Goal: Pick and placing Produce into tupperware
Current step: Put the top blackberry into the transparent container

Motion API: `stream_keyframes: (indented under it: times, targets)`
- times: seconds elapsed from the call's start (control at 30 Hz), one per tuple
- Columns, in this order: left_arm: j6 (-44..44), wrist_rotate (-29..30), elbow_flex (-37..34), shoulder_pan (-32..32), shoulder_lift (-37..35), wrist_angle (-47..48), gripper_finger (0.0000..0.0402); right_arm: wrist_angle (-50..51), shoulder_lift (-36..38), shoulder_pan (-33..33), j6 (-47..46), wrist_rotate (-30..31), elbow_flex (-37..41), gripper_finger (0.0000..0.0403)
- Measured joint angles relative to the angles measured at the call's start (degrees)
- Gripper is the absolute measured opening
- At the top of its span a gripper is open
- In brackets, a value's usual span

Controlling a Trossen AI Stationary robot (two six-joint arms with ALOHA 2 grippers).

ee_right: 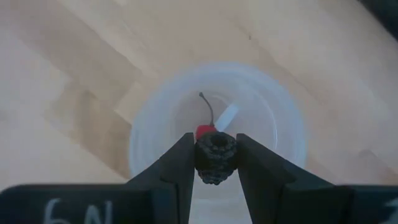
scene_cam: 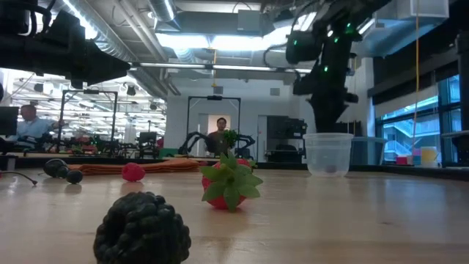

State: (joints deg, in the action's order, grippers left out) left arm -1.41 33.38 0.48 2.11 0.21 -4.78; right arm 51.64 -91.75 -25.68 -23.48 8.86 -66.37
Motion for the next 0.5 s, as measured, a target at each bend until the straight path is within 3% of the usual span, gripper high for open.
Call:
stream_keyframes:
  times: [0.23,0.5]
  targets:
    - [0.0,0.0,0.0,0.0,0.0,0.0,0.0184,-0.9,-6.2,-1.2,1.7,0.0,0.0,0.0112]
    - [0.0,0.0,0.0,0.0,0.0,0.0,0.0184,-2.9,-8.3,-1.1,2.2,0.0,0.0,0.0112]
